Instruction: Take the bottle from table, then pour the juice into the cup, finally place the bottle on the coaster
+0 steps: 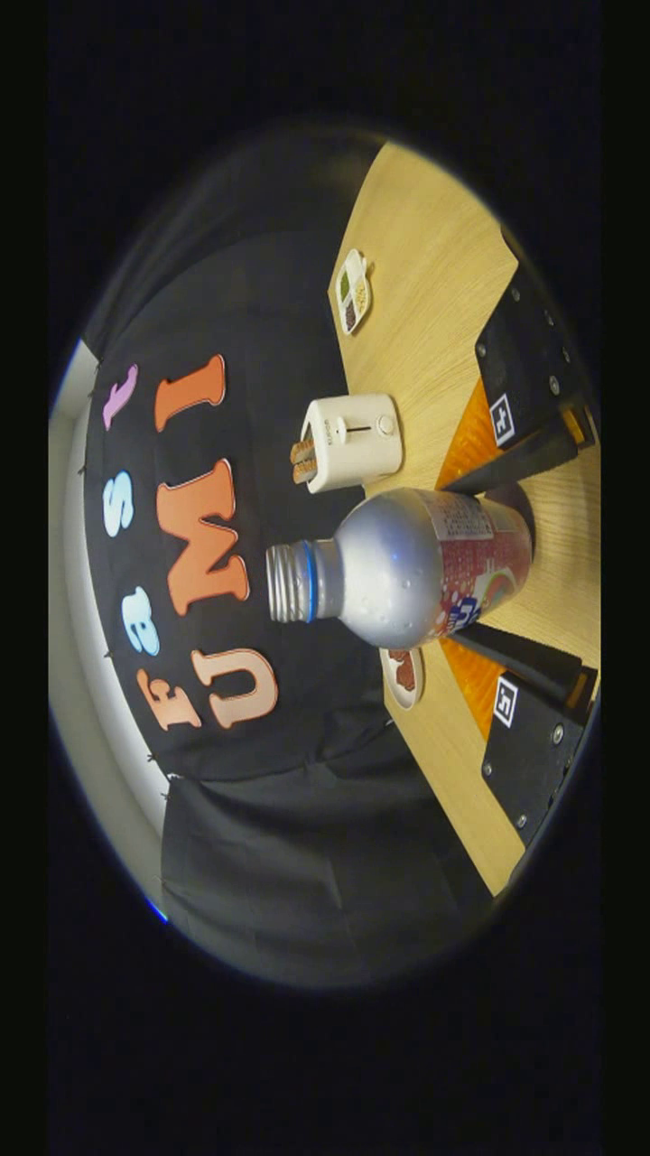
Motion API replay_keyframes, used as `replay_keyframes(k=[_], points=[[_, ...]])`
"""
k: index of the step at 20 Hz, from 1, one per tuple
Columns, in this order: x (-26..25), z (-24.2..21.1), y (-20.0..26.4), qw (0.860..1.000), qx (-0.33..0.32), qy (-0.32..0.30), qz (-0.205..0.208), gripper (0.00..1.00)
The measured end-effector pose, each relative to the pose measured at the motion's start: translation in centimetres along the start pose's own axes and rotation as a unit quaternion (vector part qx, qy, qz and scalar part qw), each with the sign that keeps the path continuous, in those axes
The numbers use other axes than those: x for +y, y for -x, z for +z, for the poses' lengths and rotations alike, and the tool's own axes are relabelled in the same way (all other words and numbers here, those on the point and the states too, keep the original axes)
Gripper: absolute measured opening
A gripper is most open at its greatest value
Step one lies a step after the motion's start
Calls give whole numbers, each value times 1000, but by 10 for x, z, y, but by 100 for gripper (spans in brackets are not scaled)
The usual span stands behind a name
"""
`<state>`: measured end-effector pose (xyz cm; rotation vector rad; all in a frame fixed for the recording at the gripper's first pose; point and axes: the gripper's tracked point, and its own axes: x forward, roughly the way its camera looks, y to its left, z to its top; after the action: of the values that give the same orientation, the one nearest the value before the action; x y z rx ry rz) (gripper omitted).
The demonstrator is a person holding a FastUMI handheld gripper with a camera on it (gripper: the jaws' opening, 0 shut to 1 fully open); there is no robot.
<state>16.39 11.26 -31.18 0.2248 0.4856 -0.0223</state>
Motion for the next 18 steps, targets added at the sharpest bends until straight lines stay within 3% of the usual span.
replay_keyframes(k=[11, 18], points=[[0, -44, -31, 999, 50, 15, -15, 77], [2, -54, -37, 998, 47, 47, -19, 77]])
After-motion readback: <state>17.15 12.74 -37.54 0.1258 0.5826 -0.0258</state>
